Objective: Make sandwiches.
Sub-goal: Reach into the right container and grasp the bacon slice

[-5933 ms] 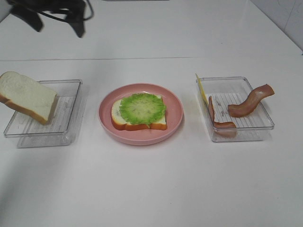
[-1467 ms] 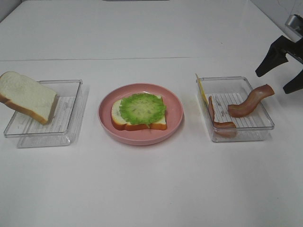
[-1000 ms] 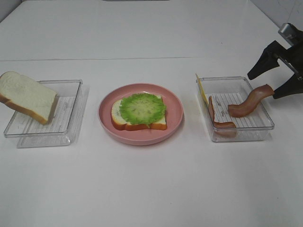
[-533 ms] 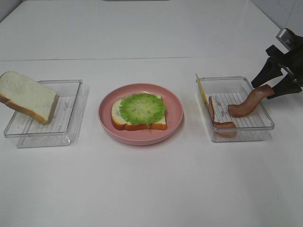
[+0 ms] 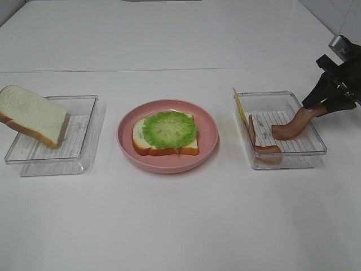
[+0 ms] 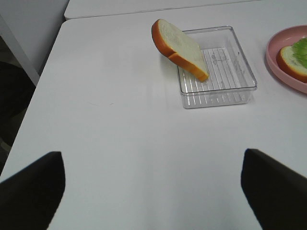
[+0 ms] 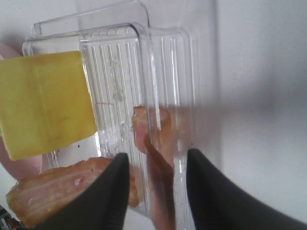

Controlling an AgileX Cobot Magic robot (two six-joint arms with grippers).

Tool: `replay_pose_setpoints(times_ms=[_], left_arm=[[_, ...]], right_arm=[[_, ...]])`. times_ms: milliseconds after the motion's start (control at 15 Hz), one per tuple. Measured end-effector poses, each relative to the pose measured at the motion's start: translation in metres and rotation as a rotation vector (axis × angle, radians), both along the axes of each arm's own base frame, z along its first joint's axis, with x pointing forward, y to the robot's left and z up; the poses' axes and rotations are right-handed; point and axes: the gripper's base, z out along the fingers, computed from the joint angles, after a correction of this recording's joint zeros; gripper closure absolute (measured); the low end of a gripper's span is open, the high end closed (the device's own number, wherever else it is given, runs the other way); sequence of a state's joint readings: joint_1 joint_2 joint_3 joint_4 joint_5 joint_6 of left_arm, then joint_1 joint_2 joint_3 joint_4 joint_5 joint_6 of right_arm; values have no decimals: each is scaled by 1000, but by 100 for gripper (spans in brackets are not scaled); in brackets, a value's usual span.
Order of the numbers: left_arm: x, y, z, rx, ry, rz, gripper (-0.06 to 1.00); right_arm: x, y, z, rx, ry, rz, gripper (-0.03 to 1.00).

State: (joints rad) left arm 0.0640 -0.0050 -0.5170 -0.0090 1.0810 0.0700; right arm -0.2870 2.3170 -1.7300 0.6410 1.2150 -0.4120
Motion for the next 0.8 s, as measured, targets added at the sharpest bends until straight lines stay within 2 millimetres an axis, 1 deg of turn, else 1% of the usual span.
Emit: replay_pose_setpoints(times_ms=[200,333,400,600,733,800], left_arm=[[0,0,0,0,0,0,3],[0,0,0,0,0,0,3],[0,0,0,0,0,0,3],[0,0,0,0,0,0,3],[0,0,0,0,0,0,3],[0,0,0,0,0,0,3]], right_arm=[[-1,-1,-1,-11,3,6,57],[-1,-1,-1,-13,4,6,59],[-1,-1,-1,-13,9,0,65],[-1,-1,0,-13,35,-36,93],[-1,-1,4,-15,34,-47,94],[-1,-1,10,-18,23,-51,94]])
